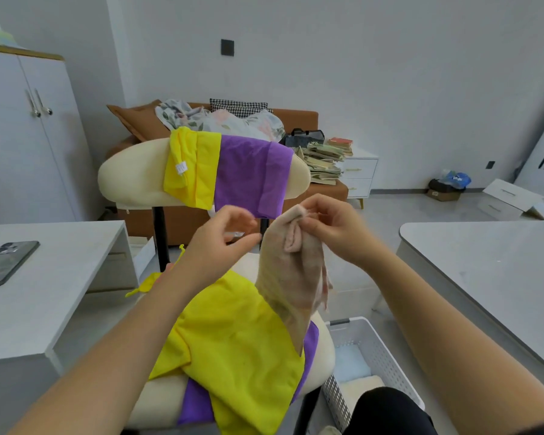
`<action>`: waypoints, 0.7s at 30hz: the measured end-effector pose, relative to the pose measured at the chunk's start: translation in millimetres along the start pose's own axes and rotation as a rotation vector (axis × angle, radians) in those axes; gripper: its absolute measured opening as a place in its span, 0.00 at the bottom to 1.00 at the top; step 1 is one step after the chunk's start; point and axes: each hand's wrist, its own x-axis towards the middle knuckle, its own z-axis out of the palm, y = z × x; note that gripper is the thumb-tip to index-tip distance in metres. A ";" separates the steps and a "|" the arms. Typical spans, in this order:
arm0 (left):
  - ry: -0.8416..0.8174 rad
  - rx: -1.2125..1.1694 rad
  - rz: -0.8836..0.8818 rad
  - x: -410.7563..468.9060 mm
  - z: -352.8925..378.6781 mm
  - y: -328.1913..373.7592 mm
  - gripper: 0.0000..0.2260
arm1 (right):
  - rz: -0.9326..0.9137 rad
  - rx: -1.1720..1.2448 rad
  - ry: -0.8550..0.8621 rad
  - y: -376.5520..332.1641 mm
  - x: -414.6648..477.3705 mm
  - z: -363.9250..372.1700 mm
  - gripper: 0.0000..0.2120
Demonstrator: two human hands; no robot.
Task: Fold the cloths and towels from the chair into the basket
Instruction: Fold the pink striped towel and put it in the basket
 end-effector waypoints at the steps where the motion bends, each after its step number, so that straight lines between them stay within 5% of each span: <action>1: -0.049 0.008 0.024 7.2 4.9 9.9 0.13 | -0.024 -0.022 -0.019 -3.3 0.9 1.1 0.04; 6: -0.046 0.163 0.107 30.9 16.2 28.5 0.05 | -0.047 -0.029 -0.029 -8.6 1.1 -1.6 0.08; 11: 0.171 0.020 -0.114 35.8 -7.4 8.4 0.07 | 0.160 0.008 -0.032 -4.1 -3.4 -30.0 0.10; 15: 0.018 -0.049 -0.097 30.4 -18.9 11.0 0.09 | 0.306 0.004 -0.094 -6.2 -1.7 -31.0 0.03; 21: -0.050 -0.139 -0.132 29.5 -27.0 27.8 0.06 | 0.383 0.388 0.029 -14.7 1.6 -17.9 0.04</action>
